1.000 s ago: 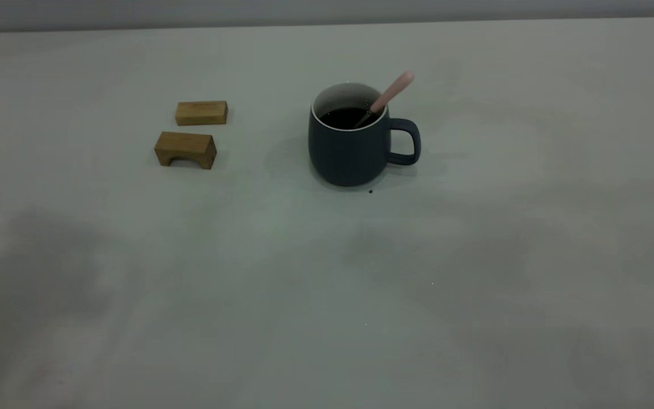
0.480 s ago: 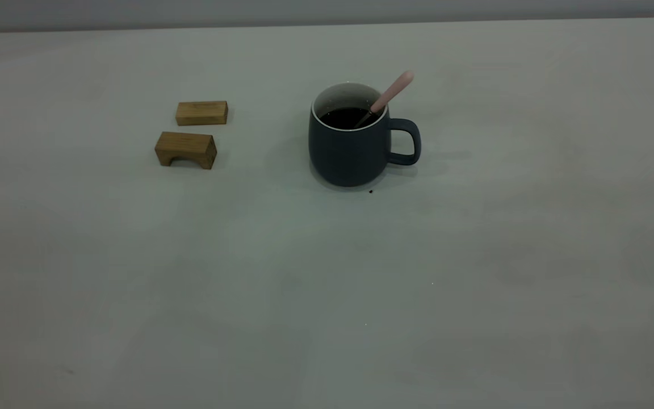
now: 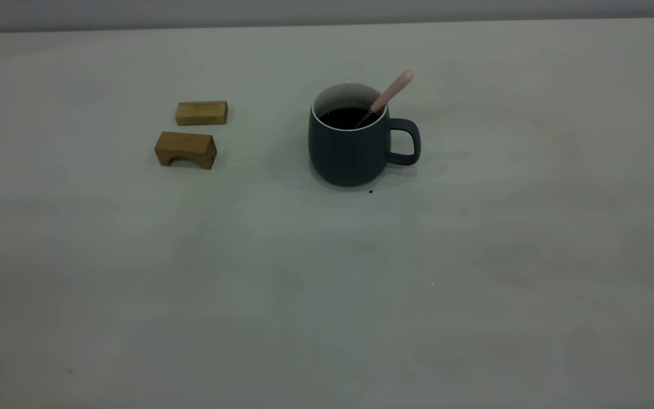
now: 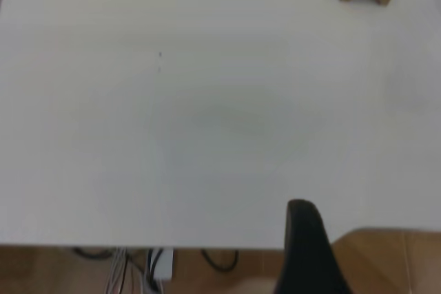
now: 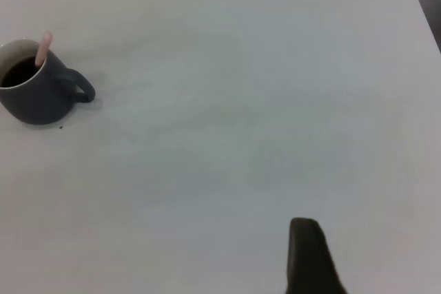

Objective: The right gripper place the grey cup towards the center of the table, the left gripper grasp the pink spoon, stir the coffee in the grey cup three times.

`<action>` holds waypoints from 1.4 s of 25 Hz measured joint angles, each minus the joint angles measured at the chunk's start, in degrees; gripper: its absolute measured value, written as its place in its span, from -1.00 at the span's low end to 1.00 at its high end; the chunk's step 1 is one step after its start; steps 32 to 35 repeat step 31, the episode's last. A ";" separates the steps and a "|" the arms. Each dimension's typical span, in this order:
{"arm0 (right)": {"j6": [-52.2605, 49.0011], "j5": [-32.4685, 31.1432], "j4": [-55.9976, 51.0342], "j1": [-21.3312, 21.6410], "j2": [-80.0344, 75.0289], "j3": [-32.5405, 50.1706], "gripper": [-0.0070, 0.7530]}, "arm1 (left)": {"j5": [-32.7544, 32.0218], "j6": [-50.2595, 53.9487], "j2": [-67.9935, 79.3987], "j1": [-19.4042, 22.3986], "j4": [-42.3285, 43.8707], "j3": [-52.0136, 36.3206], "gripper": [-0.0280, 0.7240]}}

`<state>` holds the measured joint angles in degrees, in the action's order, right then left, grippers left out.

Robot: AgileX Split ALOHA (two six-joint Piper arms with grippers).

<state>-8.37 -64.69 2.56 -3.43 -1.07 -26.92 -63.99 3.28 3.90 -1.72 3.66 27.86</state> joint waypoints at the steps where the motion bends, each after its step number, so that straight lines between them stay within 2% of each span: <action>1: 0.00 0.00 0.00 0.00 0.00 0.00 0.31 | -0.05 0.00 -1.12 0.00 0.00 0.00 0.52; 6: 0.06 0.00 0.00 0.00 0.00 0.00 0.31 | -0.45 0.00 -4.91 0.00 0.00 0.00 0.52; 35: 0.06 0.00 0.00 0.00 0.00 0.00 0.31 | -0.61 0.00 -4.97 0.00 0.00 0.00 0.52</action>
